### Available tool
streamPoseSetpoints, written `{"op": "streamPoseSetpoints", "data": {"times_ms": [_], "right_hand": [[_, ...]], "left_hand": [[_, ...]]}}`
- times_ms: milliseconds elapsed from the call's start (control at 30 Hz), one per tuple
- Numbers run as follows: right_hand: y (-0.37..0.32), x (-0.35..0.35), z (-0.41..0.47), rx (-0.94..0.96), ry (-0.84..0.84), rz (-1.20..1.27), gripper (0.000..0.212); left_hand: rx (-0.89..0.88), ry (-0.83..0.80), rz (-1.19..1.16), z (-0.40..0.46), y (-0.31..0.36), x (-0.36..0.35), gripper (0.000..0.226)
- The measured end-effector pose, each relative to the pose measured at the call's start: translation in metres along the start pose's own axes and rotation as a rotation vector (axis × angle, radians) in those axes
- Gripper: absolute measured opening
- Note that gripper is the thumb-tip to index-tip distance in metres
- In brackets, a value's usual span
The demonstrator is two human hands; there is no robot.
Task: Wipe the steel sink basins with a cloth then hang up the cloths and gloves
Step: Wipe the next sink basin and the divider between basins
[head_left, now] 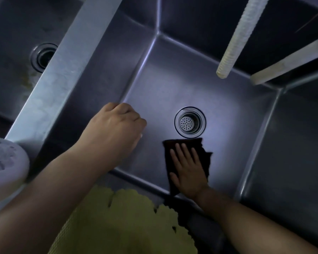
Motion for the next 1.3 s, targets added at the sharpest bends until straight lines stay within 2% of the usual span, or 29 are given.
{"op": "streamPoseSetpoints", "data": {"times_ms": [133, 267, 433, 533, 667, 833, 900, 1100, 1300], "right_hand": [[-0.035, 0.012, 0.063, 0.140, 0.032, 0.001, 0.077], [-0.032, 0.031, 0.126, 0.180, 0.058, -0.018, 0.076], [0.038, 0.062, 0.182, -0.055, 0.124, -0.015, 0.074], [0.096, 0.078, 0.188, -0.187, 0.173, 0.033, 0.074], [0.157, 0.083, 0.160, -0.311, 0.215, 0.050, 0.071], [0.194, 0.066, 0.085, -0.459, 0.204, 0.078, 0.072], [0.189, 0.056, 0.055, -0.476, 0.182, 0.075, 0.075], [0.120, 0.022, -0.008, -0.437, 0.153, 0.072, 0.074], [0.036, -0.002, 0.003, -0.292, 0.076, 0.025, 0.075]], "left_hand": [[-0.006, 0.039, 0.013, 0.005, 0.001, -0.001, 0.036], [-0.017, 0.034, -0.016, 0.013, 0.010, -0.006, 0.039], [0.012, -0.024, -0.099, 0.022, 0.019, -0.026, 0.023], [0.028, -0.072, -0.102, 0.022, 0.019, -0.038, 0.029], [0.062, -0.126, -0.142, 0.023, 0.014, -0.048, 0.028], [0.058, -0.086, -0.202, 0.022, 0.015, -0.044, 0.026], [0.071, -0.061, -0.232, 0.022, 0.012, -0.042, 0.019], [0.116, -0.071, -0.348, 0.020, 0.001, -0.046, 0.022], [0.166, -0.017, -0.403, 0.020, -0.006, -0.045, 0.030]]}}
Point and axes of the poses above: each hand's wrist, its own z-axis towards the middle knuckle, its own x-axis out of the back of the hand, y = z × x, the point moved 9 cm from there along z, towards the middle knuckle, and after that the axes turned 2 degrees about x, right-handed, at the moved point
